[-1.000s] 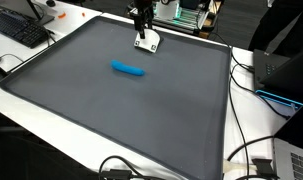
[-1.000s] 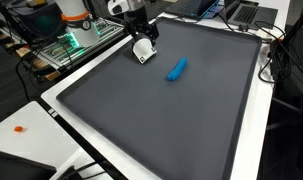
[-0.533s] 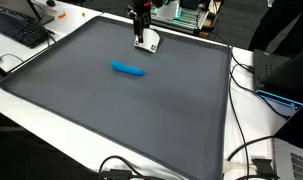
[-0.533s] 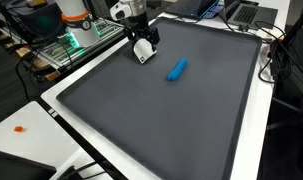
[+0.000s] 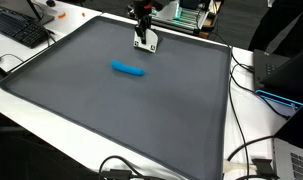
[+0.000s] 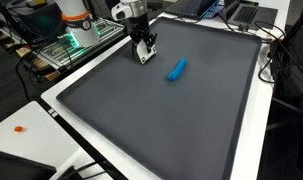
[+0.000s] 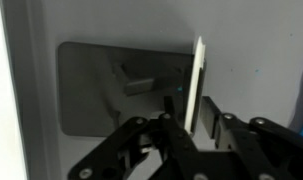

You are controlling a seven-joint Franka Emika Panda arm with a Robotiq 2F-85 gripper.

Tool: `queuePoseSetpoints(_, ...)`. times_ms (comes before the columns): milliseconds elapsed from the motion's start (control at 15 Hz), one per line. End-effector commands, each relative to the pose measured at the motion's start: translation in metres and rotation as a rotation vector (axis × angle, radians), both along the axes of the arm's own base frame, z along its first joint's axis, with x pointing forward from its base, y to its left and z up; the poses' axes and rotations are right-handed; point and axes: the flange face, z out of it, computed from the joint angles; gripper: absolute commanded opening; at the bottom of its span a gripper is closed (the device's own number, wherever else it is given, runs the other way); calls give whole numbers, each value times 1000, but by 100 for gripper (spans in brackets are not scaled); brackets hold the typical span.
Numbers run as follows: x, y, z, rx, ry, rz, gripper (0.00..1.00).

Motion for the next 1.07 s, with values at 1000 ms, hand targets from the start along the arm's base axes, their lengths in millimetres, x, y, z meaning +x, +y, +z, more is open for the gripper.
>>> queuePoseSetpoints(1000,9,25,64,-106,-113,264,1)
